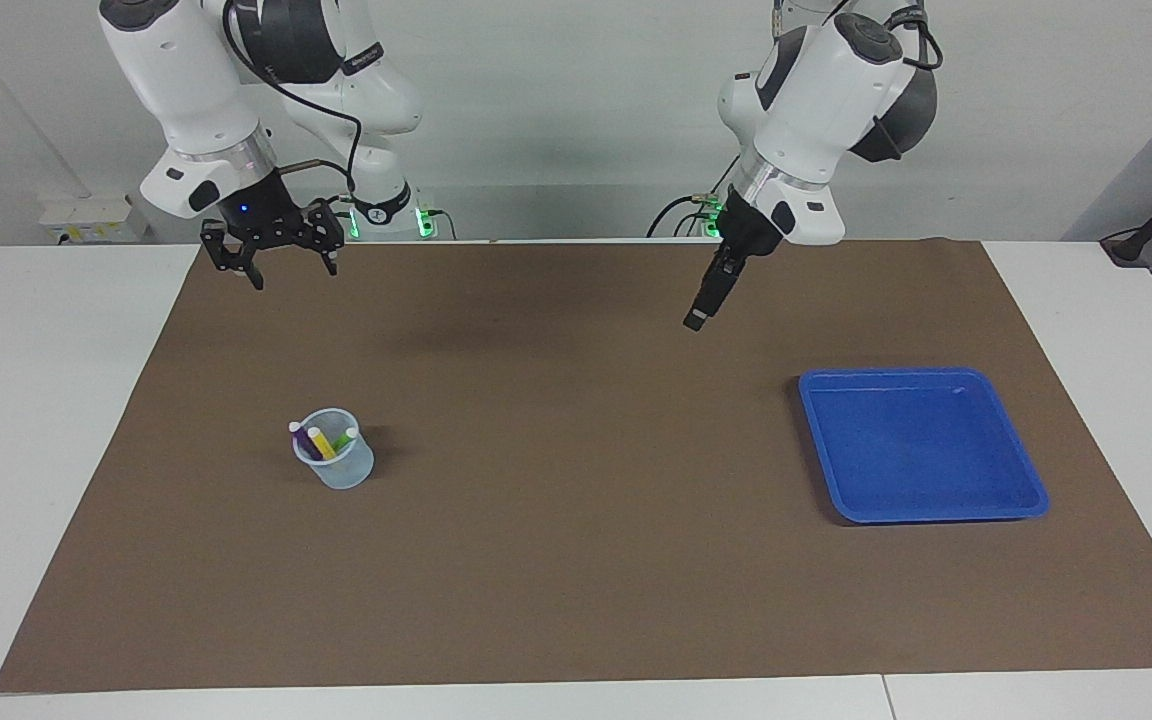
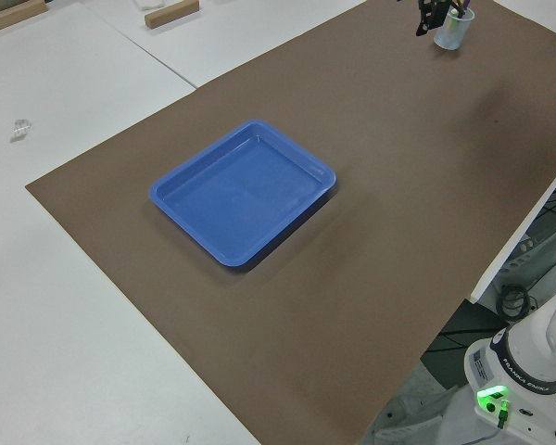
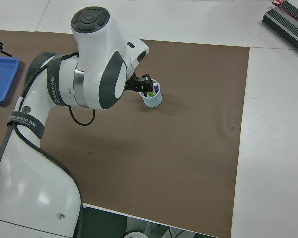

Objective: Right arm passes pens to left for tray arrangement
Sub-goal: 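Move the left gripper toward center while the right gripper reaches the cup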

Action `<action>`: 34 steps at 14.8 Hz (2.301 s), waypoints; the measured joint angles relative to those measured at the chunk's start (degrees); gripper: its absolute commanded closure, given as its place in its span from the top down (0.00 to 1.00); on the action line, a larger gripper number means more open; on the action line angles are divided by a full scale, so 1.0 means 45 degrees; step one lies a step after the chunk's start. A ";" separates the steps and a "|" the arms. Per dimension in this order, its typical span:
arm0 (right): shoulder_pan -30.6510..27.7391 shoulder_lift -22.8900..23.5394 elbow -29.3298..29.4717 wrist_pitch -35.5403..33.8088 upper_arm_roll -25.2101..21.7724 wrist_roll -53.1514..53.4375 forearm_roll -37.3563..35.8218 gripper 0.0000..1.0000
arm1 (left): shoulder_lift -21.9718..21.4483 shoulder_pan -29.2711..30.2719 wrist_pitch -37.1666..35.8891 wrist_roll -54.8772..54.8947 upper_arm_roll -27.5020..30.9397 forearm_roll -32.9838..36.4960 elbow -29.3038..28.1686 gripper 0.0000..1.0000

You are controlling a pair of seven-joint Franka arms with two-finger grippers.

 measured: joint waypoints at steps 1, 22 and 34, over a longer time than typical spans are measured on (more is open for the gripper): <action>-0.0038 0.0229 -0.0104 0.0437 -0.0001 -0.0127 0.0000 1.00 | 0.0000 -0.0101 0.0219 -0.0541 -0.0003 0.0000 -0.0114 1.00; -0.0223 0.3931 -0.0182 0.4720 0.0089 -0.7801 -0.1396 0.97 | -0.0125 -0.1121 0.2529 -0.4805 0.0014 -0.0018 -0.1490 1.00; -0.0229 0.4427 0.0109 0.5145 0.0087 -0.8147 -0.1949 0.63 | -0.0110 -0.1156 0.2571 -0.4803 0.0098 -0.0019 -0.1593 1.00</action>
